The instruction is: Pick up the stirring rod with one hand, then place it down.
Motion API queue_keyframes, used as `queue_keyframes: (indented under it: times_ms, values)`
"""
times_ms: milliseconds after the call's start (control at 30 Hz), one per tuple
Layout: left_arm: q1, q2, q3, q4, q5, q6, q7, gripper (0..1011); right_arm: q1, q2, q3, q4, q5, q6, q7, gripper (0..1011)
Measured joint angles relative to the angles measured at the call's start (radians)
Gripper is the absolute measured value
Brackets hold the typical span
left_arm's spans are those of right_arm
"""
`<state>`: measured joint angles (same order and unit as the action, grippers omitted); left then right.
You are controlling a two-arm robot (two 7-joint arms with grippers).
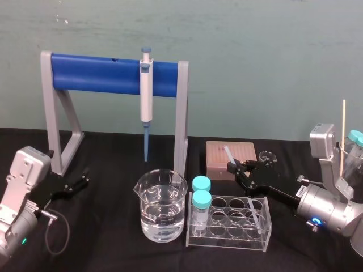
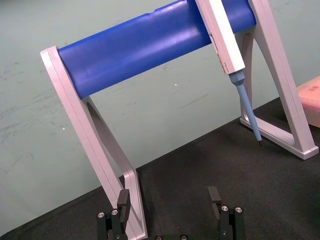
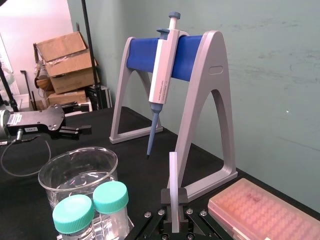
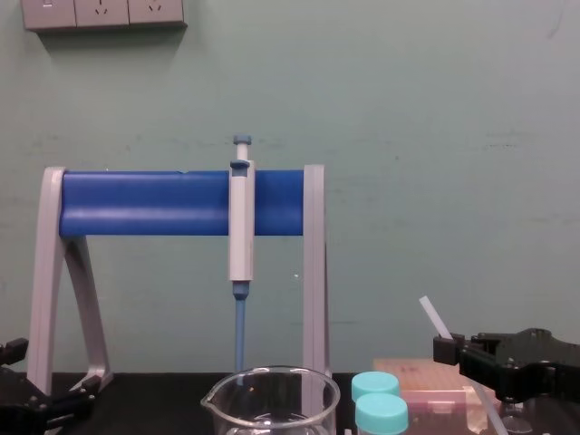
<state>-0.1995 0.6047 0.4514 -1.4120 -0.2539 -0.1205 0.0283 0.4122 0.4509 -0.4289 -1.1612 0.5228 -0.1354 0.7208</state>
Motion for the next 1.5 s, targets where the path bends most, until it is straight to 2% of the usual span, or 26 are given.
queue_keyframes:
  times_ms: [600, 900, 1067, 1267, 1500]
  values:
    - [0.0, 0.0, 0.0, 0.0, 0.0, 0.0, 0.0, 1000, -0.001, 0.0, 0.0, -0.002, 0.0, 0.0, 0.0, 71]
    - [0.0, 0.0, 0.0, 0.0, 0.0, 0.0, 0.0, 1000, -0.032, 0.006, 0.022, -0.057, 0.018, -0.011, -0.029, 71]
    - [0.0, 0.0, 0.0, 0.0, 0.0, 0.0, 0.0, 1000, -0.056, 0.014, 0.033, -0.105, 0.014, -0.041, -0.048, 71]
    - [0.0, 0.0, 0.0, 0.0, 0.0, 0.0, 0.0, 1001, -0.095, 0.02, 0.054, -0.185, -0.024, -0.111, -0.085, 71]
    - [0.0, 0.0, 0.0, 0.0, 0.0, 0.0, 0.0, 1000, -0.125, 0.018, 0.079, -0.242, -0.065, -0.172, -0.12, 71]
